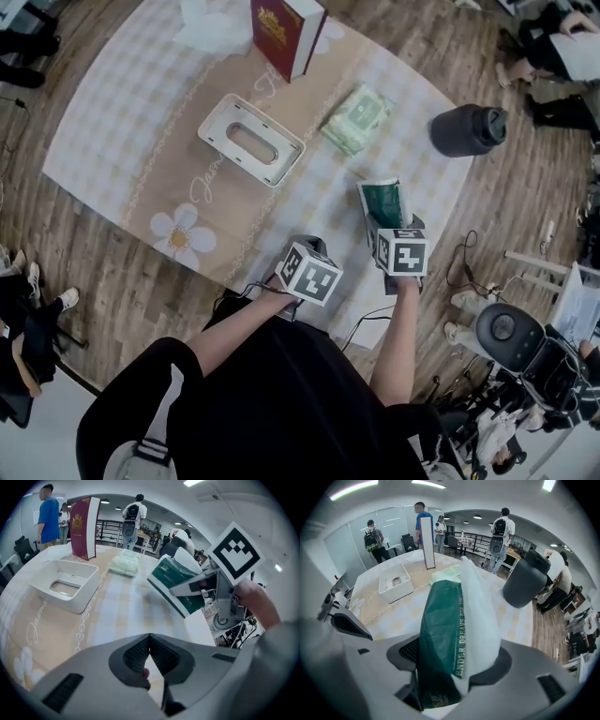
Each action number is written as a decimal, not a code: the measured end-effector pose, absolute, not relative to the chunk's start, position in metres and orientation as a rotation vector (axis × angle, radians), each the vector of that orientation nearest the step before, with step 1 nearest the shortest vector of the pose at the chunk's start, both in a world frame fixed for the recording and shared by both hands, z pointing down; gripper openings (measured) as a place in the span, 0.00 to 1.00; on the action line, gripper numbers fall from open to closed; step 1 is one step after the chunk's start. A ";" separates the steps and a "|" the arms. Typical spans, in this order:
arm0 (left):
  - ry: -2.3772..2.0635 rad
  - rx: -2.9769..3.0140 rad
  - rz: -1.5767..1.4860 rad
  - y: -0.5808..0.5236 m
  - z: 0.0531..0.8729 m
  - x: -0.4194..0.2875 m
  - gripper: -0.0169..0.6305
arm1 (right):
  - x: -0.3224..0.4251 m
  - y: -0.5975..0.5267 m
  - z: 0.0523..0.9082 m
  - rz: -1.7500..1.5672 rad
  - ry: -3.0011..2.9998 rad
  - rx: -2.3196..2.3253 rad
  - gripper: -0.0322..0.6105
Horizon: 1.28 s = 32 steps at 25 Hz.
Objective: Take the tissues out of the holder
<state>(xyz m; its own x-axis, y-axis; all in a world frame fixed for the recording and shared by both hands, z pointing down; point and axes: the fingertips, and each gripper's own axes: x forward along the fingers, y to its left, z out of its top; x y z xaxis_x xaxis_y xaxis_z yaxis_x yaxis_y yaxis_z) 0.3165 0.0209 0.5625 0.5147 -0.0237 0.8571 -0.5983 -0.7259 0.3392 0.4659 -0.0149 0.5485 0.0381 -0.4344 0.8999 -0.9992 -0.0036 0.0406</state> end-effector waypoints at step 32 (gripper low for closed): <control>-0.614 2.074 1.133 -0.004 0.570 0.266 0.04 | 0.423 -0.063 0.570 0.659 -1.463 1.342 0.55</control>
<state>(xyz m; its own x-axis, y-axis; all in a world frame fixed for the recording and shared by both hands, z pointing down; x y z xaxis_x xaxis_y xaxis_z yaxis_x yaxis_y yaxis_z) 0.2655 -0.0036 0.5703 0.5085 -0.0781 0.8575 -0.6757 -0.6535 0.3411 0.4229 -0.0630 0.5697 0.1191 -0.3987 0.9093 -0.9453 0.2347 0.2268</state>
